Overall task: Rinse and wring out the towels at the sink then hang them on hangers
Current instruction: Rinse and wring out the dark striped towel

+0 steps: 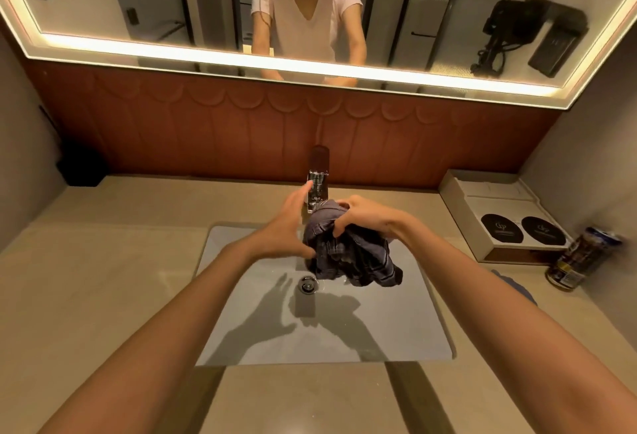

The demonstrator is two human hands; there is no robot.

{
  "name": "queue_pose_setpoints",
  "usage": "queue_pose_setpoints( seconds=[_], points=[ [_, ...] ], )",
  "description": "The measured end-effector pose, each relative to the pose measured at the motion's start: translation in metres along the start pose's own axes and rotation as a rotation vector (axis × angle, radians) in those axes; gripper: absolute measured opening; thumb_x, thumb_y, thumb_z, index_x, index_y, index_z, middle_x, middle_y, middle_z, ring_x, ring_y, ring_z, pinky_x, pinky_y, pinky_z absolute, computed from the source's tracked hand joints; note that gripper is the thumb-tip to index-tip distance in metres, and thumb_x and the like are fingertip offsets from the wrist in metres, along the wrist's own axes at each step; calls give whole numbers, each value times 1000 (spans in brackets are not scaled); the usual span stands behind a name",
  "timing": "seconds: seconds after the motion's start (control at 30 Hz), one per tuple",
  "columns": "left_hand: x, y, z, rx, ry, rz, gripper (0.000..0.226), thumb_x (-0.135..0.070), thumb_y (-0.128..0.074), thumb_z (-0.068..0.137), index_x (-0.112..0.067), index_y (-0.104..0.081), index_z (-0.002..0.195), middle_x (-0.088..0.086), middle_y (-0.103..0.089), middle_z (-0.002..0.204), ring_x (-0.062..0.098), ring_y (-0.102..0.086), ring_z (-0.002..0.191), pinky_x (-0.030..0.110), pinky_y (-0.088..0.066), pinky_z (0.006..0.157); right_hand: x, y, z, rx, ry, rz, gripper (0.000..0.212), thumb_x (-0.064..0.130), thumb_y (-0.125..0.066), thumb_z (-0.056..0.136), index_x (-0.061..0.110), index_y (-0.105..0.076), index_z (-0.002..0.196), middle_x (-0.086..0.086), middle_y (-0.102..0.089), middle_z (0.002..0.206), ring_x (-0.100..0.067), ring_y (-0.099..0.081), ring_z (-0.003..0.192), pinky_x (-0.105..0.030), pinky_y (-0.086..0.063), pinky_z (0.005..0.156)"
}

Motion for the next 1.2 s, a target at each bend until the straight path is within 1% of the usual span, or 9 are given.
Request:
queue_pose_setpoints(
  seconds=[0.07,0.27,0.5,0.63,0.7,0.8,0.93,1.07,1.2],
  points=[
    [-12,-17,3,-27,-86,104,120,-10,-78,66,-25,8,148,-1,-7,154,16,-16,140,28,-27,110,3,-3,-3,32,9,47,31,0,-56,76,1,-59,106,-14,-64,92,-26,-62,79,-33,-51,75],
    [-24,-15,20,-296,-156,97,60,-4,-68,69,-22,-45,121,6,-55,112,24,-55,98,32,-46,75,-1,6,-1,12,50,129,48,17,-52,55,7,-58,102,-13,-61,91,-27,-58,81,-33,-48,76],
    [-28,-3,34,-342,17,-288,41,-13,-55,49,-24,-55,89,-5,-58,82,17,-52,79,31,-43,70,-13,29,-2,-92,146,404,29,38,-47,91,12,-52,83,-1,-57,75,-9,-56,65,-17,-46,60],
    [-31,-6,41,-518,66,-486,40,-7,-51,44,-28,-59,77,1,-62,82,19,-57,79,32,-49,71,-31,11,17,-101,71,612,55,52,-24,98,14,-64,104,-6,-70,98,-12,-67,87,-20,-53,75],
    [-34,-7,44,-575,56,-535,42,-5,-50,44,-26,-61,78,0,-63,82,15,-58,76,31,-50,70,-37,2,22,-166,23,764,58,50,-19,99,13,-63,98,-6,-69,90,-14,-65,81,-18,-54,67],
    [-40,-3,49,-626,30,-527,42,-2,-52,47,-22,-63,83,-7,-62,79,7,-57,72,26,-50,67,-44,-8,28,-229,11,991,50,45,-22,101,12,-60,101,-14,-64,106,-17,-61,85,-27,-51,77],
    [-51,-2,56,-686,11,-512,44,15,-53,59,-16,-63,88,-8,-60,78,4,-55,70,22,-47,63,-51,-25,18,-116,-134,1229,47,45,-32,97,9,-62,92,-10,-67,79,-19,-68,58,-26,-55,49],
    [-63,-16,60,-693,-24,-572,43,14,-51,60,-19,-60,86,-10,-58,81,3,-55,73,15,-47,63,-60,-47,27,-51,-251,1457,58,55,-40,90,12,-56,126,-13,-61,121,-32,-57,113,-49,-44,95],
    [-67,-21,63,-654,-53,-669,44,13,-50,57,-21,-58,83,-5,-59,83,5,-55,74,13,-46,60,-64,-40,32,-33,-177,1622,45,47,-44,90,11,-63,107,-16,-71,91,-32,-70,79,-45,-58,66]
  ],
)
Point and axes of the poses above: each hand's wrist, its own z-axis towards the middle knuckle, its own y-axis out of the back of the hand, x = y × z, the point moved 5 cm from there along z, towards the middle knuckle
